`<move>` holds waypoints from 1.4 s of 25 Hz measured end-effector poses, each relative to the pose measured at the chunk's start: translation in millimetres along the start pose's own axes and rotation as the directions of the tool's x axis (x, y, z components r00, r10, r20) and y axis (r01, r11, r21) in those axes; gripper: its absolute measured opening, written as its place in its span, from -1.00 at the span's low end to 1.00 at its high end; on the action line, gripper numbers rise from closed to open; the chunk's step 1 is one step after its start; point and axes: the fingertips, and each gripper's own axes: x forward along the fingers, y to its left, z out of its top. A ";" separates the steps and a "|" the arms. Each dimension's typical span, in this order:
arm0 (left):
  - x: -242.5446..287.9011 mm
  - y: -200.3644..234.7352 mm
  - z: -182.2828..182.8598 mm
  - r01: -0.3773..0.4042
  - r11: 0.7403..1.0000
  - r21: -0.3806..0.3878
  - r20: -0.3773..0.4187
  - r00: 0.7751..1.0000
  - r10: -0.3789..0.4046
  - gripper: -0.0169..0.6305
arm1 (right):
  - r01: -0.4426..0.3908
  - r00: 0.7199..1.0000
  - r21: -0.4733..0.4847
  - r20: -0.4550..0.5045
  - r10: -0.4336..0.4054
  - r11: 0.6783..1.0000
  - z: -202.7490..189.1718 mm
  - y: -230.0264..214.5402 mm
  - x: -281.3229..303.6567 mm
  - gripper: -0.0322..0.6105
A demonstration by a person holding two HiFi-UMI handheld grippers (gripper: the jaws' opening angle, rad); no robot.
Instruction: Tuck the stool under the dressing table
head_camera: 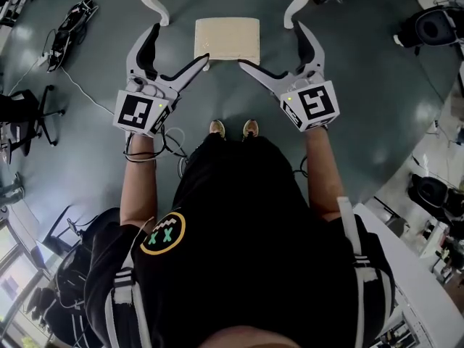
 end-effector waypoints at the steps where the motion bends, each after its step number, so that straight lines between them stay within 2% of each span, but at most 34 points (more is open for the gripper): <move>1: 1.2 -0.2 -1.4 -0.002 1.000 0.001 -0.002 1.000 0.002 0.55 | 0.001 1.000 0.000 -0.004 -0.001 1.000 -1.9 -1.6 0.1 0.96; 9: 13.2 3.9 -35.9 -0.051 0.998 -0.033 -0.053 0.997 0.049 0.55 | 0.004 0.999 0.026 -0.054 -0.002 1.000 -35.2 -22.1 6.5 0.96; 13: 16.5 5.1 -78.7 -0.072 0.996 -0.055 -0.099 0.993 0.066 0.55 | 0.012 0.994 0.047 -0.109 -0.007 0.999 -79.8 -28.7 12.4 0.96; 16: 20.3 18.7 -129.0 -0.077 0.993 -0.092 -0.135 0.989 0.064 0.55 | 0.041 0.985 0.068 -0.170 -0.029 0.997 -131.1 -33.7 31.5 0.96; 20: 29.1 27.3 -227.5 -0.053 0.987 -0.153 -0.219 0.976 0.019 0.55 | 0.086 0.961 0.119 -0.273 -0.050 0.989 -228.8 -38.1 56.7 0.96; 24: 37.5 26.6 -349.3 -0.070 0.971 -0.230 -0.326 0.945 -0.009 0.55 | 0.104 0.917 0.163 -0.398 -0.031 0.981 -357.5 -38.0 76.8 0.96; 29: 43.6 21.7 -497.4 -0.107 0.958 -0.267 -0.439 0.898 -0.022 0.55 | 0.123 0.848 0.192 -0.529 -0.003 0.974 -514.3 -33.5 97.3 0.96; 32: 50.5 20.4 -578.0 -0.136 0.957 -0.255 -0.500 0.866 -0.011 0.55 | 0.150 0.809 0.184 -0.587 -0.014 0.971 -593.3 -42.1 105.4 0.96; 35: 57.3 28.7 -661.9 -0.184 0.944 -0.273 -0.561 0.828 0.000 0.54 | 0.181 0.770 0.177 -0.638 -0.027 0.967 -662.0 -59.4 117.0 0.96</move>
